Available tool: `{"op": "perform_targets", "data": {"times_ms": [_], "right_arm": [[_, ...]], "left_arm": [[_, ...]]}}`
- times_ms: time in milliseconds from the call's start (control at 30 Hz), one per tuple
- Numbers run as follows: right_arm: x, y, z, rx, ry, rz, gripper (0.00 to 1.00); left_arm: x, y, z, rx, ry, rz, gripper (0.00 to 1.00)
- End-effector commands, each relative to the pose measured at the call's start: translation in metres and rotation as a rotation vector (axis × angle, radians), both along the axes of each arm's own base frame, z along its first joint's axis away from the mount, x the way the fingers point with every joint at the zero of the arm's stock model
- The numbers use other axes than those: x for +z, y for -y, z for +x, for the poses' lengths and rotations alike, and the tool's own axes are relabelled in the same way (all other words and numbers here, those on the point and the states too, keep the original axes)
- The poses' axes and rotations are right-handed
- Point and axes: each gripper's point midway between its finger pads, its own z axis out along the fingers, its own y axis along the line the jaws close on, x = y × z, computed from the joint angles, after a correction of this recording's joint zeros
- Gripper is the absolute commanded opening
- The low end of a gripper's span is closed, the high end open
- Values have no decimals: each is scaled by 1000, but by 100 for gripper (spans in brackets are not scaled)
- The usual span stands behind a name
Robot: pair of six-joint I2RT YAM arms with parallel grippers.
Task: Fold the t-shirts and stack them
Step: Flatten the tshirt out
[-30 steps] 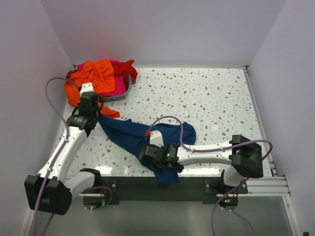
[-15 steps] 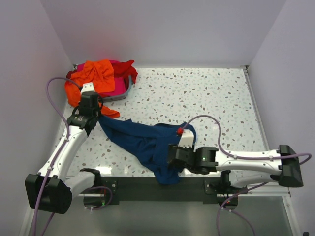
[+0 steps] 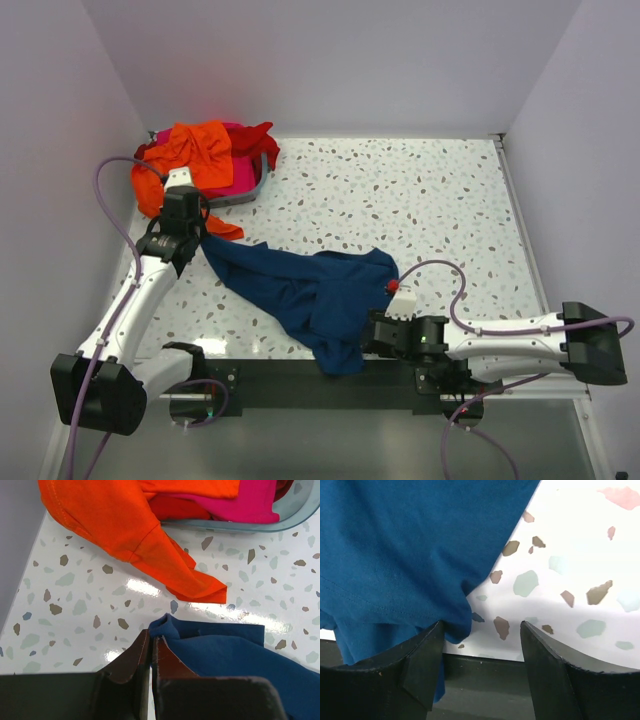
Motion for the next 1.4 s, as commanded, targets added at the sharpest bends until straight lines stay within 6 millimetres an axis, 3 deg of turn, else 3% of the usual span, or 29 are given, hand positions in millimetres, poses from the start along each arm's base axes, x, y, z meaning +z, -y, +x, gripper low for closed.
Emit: {"op": "perform_targets", "data": {"times_ms": [0, 367, 467, 500, 567, 600, 633, 733, 867, 933, 967, 1167, 1267, 1333, 1367], "right_arm": [[4, -24, 4, -45, 11, 146, 65], [-4, -49, 2, -5, -11, 178, 58], [-4, -46, 4, -7, -5, 151, 43], [-3, -45, 4, -8, 0, 144, 32], [3, -40, 8, -16, 17, 118, 19], [7, -38, 9, -18, 27, 110, 17], [17, -42, 12, -15, 46, 117, 14], [41, -25, 24, -31, 119, 60, 7], [107, -1, 49, -67, 255, 16, 0], [141, 12, 67, -85, 327, 20, 0], [151, 23, 81, -130, 343, 14, 0], [215, 41, 132, -118, 431, -31, 0], [247, 62, 169, -183, 465, -87, 0], [273, 65, 189, -180, 490, -88, 0], [281, 81, 201, -228, 492, -103, 0]], "left_arm": [[4, 0, 6, -12, 31, 1, 0], [1, 0, 6, -11, 21, 3, 0], [0, -1, 6, -12, 18, 5, 0], [0, 0, 7, -11, 19, 4, 0], [0, -1, 6, -10, 19, 5, 0], [1, -1, 6, -11, 20, 6, 0], [2, -1, 7, -9, 23, 6, 0], [8, -1, 9, -9, 47, 4, 0], [22, 4, 15, -18, 77, -23, 0], [32, 7, 18, -19, 102, -45, 0], [34, 8, 19, -14, 109, -53, 0], [62, 14, 33, -24, 160, -86, 0], [88, 15, 46, -17, 206, -93, 0], [93, 14, 51, -15, 193, -100, 0], [110, 14, 56, -15, 223, -106, 0]]}}
